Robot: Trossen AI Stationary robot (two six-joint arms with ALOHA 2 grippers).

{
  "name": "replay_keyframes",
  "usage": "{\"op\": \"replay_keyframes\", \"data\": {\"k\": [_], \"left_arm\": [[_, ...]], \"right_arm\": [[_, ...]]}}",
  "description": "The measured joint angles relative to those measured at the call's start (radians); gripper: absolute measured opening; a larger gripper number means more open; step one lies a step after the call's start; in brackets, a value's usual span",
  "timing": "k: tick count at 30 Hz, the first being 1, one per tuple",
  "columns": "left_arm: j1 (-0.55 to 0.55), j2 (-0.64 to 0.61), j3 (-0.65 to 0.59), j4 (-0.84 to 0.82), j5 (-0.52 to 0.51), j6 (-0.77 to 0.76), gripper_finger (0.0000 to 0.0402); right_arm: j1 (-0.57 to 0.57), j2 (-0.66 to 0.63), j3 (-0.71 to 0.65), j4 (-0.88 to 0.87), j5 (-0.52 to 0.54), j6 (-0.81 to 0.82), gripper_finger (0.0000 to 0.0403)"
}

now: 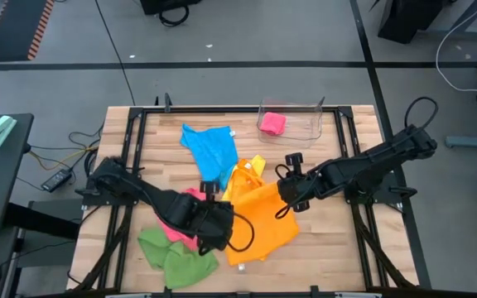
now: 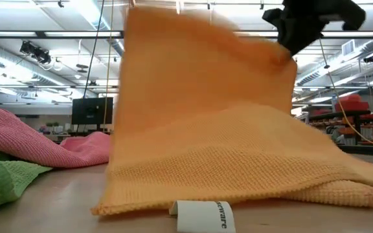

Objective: Fold microfiber towels
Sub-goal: Fold the right orange microfiber cloth

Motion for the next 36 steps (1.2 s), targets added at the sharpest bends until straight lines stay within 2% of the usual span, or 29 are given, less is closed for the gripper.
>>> {"op": "replay_keyframes", "data": {"k": [9, 14, 22, 25, 30, 36], "left_arm": [[-0.044, 0.106, 0.000, 0.024, 0.001, -0.009, 0.0007], [-0.064, 0.173, 0.000, 0.060, -0.023, -0.040, 0.0040], [-0.113, 0.298, 0.000, 0.056, -0.261, 0.026, 0.0111], [-0.123, 0.336, 0.000, 0.062, -0.301, 0.026, 0.0128], [-0.119, 0.390, 0.000, 0.064, -0.308, 0.027, 0.0137], [-0.100, 0.444, 0.000, 0.068, -0.307, 0.027, 0.0128]], "right_arm": [[0.084, 0.000, 0.004, 0.018, -0.036, 0.044, 0.0010], [0.132, 0.003, 0.004, 0.062, -0.062, 0.094, 0.0010], [0.148, 0.012, 0.004, 0.077, -0.056, 0.099, 0.0010], [0.135, 0.012, 0.004, 0.078, -0.054, 0.101, 0.0010], [0.128, 0.012, 0.004, 0.089, -0.054, 0.101, 0.0010], [0.129, 0.012, 0.004, 0.100, -0.055, 0.103, 0.0010]]}}
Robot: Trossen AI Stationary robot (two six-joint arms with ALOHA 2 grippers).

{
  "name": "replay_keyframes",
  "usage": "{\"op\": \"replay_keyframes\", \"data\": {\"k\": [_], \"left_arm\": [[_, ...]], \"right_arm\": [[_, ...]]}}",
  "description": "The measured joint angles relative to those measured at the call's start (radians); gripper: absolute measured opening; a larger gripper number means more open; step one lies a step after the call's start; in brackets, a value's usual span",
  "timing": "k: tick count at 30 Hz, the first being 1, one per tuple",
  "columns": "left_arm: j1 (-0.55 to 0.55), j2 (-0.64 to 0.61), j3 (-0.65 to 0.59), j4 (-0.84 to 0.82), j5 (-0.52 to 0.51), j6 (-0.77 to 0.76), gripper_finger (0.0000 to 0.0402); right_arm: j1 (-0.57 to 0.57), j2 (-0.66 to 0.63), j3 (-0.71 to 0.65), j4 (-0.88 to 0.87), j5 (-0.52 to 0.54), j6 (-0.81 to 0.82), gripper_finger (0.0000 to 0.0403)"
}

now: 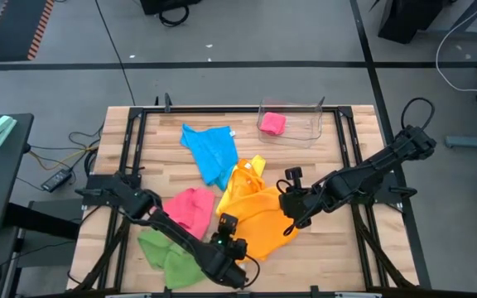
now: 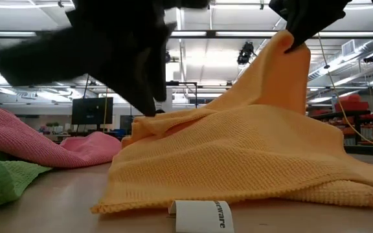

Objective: Fold microfiber towels
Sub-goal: Fold the right orange microfiber cloth

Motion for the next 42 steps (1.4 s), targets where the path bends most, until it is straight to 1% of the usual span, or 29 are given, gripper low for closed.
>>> {"op": "replay_keyframes", "data": {"k": [4, 16, 25, 33, 38, 42], "left_arm": [[0.011, 0.017, 0.000, 0.004, 0.002, 0.000, 0.0127], [0.021, 0.019, 0.000, 0.060, 0.023, -0.027, 0.0146], [0.039, 0.019, 0.000, 0.073, 0.024, -0.060, 0.0140], [0.054, 0.019, 0.000, 0.070, 0.042, -0.098, 0.0148], [0.065, 0.019, -0.013, 0.079, 0.042, -0.138, 0.0137], [0.065, 0.020, -0.033, 0.073, 0.042, -0.139, 0.0119]], "right_arm": [[0.000, 0.000, 0.000, 0.000, 0.000, 0.000, 0.0010], [0.000, 0.000, 0.000, 0.009, 0.000, 0.005, 0.0010], [0.000, 0.000, 0.000, 0.024, -0.001, 0.003, 0.0010], [0.000, 0.000, 0.000, 0.033, -0.008, -0.002, 0.0010], [0.000, 0.000, 0.000, 0.034, -0.008, -0.002, 0.0010], [0.000, 0.000, 0.000, 0.034, -0.008, -0.002, 0.0010]]}}
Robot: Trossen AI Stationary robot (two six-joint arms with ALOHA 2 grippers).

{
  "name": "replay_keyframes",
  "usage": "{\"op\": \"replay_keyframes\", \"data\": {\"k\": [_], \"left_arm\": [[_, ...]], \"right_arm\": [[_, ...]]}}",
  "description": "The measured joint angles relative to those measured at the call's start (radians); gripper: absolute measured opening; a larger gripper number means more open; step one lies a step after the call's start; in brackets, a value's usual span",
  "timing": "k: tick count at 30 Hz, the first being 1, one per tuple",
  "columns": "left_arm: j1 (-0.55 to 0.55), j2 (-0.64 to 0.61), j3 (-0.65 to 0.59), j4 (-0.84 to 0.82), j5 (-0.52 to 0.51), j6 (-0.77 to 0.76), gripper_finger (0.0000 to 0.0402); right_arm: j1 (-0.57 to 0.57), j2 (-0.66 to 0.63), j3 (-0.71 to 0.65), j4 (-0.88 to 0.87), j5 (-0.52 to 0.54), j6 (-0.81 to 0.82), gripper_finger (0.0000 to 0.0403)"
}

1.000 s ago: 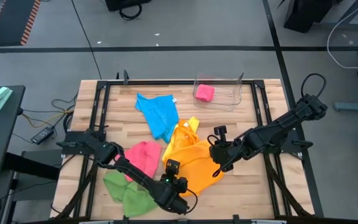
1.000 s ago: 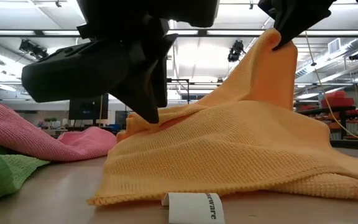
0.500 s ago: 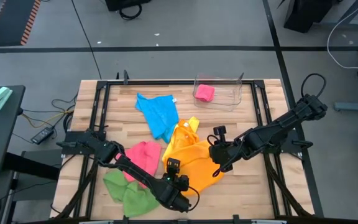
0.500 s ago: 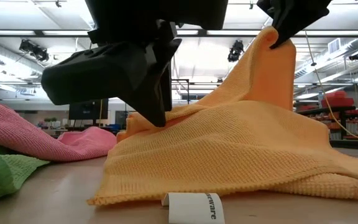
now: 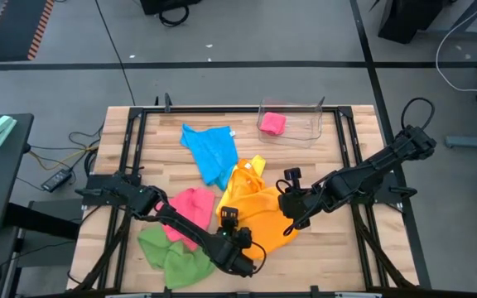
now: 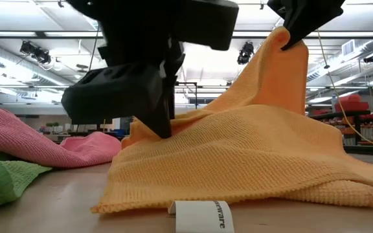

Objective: Fold microfiber towels
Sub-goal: Fold the right orange microfiber cloth

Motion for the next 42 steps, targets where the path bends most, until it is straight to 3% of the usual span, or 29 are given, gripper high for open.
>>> {"op": "replay_keyframes", "data": {"k": [15, 20, 25, 35, 42], "left_arm": [[-0.031, 0.000, 0.023, -0.065, 0.003, -0.019, 0.0010], [-0.041, 0.000, 0.097, -0.115, 0.049, -0.032, 0.0020], [-0.042, 0.000, 0.142, -0.097, 0.165, -0.018, 0.0013], [-0.043, -0.002, 0.133, -0.001, 0.296, -0.017, 0.0032], [-0.059, -0.002, 0.133, 0.081, 0.348, -0.017, 0.0011]], "right_arm": [[0.000, 0.000, 0.001, 0.001, -0.001, -0.003, 0.0010], [0.000, 0.000, 0.001, 0.003, -0.078, -0.007, 0.0010], [0.023, -0.001, -0.034, 0.041, -0.096, -0.007, 0.0010], [0.117, -0.001, -0.212, 0.290, -0.141, 0.024, 0.0010], [0.199, -0.001, -0.290, 0.376, -0.146, 0.098, 0.0010]]}}
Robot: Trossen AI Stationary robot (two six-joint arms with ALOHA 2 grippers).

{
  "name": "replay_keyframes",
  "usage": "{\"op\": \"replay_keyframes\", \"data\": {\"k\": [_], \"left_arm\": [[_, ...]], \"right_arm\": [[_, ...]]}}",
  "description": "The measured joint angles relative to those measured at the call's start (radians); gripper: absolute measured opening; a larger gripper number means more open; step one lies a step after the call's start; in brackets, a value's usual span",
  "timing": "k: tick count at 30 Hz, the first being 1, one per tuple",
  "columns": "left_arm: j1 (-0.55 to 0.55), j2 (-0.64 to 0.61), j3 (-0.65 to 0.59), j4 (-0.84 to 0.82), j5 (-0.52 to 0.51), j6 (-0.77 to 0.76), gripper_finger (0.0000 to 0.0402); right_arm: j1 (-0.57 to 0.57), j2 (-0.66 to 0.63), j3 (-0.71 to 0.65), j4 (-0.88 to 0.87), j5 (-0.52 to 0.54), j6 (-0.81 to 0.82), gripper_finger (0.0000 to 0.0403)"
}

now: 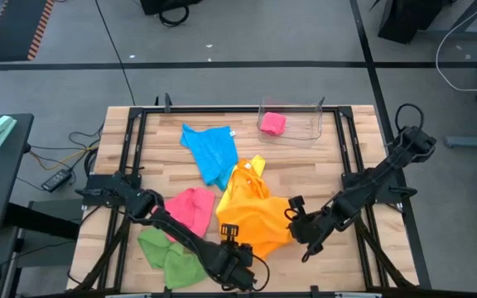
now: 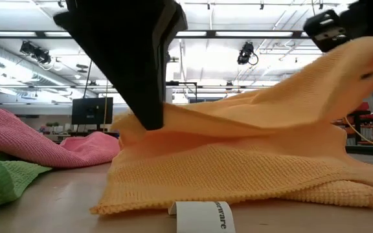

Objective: Fold microfiber towels
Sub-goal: Fold the right orange microfiber cloth

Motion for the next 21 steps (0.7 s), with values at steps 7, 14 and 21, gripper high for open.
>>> {"op": "replay_keyframes", "data": {"k": [7, 14, 21], "left_arm": [[-0.011, 0.017, 0.000, 0.013, 0.002, 0.004, 0.0029], [-0.010, 0.070, -0.001, 0.023, 0.019, 0.026, 0.0016], [-0.008, 0.079, 0.000, 0.039, 0.023, 0.034, 0.0029]], "right_arm": [[0.017, 0.000, -0.079, 0.048, 0.000, 0.025, 0.0010], [0.008, 0.001, -0.127, 0.049, -0.025, 0.043, 0.0010], [0.003, 0.034, -0.148, 0.053, -0.104, 0.101, 0.0011]]}}
